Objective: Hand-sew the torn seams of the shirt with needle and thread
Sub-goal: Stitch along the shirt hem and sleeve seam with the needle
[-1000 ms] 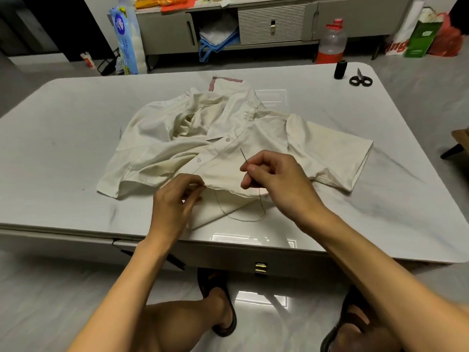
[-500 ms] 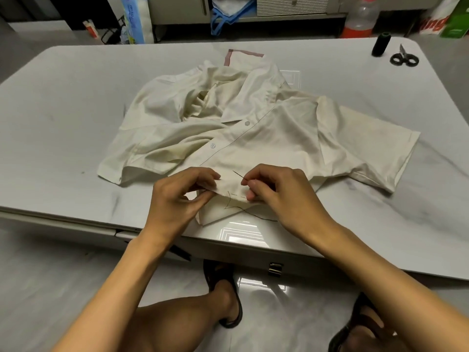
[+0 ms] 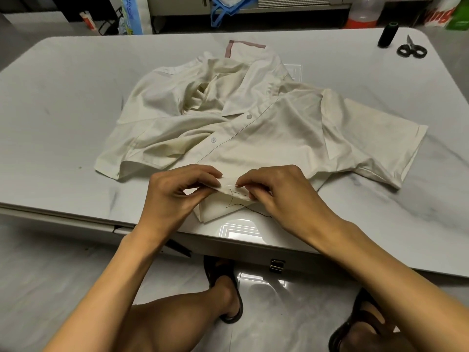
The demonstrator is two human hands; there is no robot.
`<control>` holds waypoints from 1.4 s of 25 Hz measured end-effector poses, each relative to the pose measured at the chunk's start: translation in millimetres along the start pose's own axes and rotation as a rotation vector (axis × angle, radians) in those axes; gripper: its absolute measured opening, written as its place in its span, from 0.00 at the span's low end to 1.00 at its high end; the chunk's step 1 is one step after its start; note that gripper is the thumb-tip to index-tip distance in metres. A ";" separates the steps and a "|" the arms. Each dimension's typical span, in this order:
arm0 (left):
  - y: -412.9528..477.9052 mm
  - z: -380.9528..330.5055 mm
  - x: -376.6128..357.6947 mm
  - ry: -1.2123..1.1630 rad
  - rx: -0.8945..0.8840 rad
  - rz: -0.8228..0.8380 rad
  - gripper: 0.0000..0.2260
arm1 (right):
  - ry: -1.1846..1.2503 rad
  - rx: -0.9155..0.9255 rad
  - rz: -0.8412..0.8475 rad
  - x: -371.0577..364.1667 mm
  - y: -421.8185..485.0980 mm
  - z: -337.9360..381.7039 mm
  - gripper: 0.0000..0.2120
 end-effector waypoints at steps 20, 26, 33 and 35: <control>1.6 -1.9 -0.3 0.013 -0.012 0.021 0.02 | -0.011 -0.002 0.043 -6.9 1.4 -1.9 0.10; 2.4 -4.9 -1.6 -0.015 -0.017 0.049 0.02 | -0.052 0.037 0.068 -8.7 4.4 2.0 0.10; 6.8 -6.1 -6.3 -0.153 0.081 0.100 0.03 | -0.052 0.078 0.043 -7.0 10.5 3.2 0.10; 7.4 -5.4 -8.0 -0.205 0.119 0.099 0.03 | -0.038 0.097 0.035 -6.0 10.6 5.1 0.09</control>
Point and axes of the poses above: each hand's wrist, its own y-axis towards the middle knuckle, its own x-axis out of the back of the hand, z = x × y, the point moved 10 cm from there along y, towards the middle knuckle, and after that the axes turned 4 degrees about x, right-handed, at the moved point
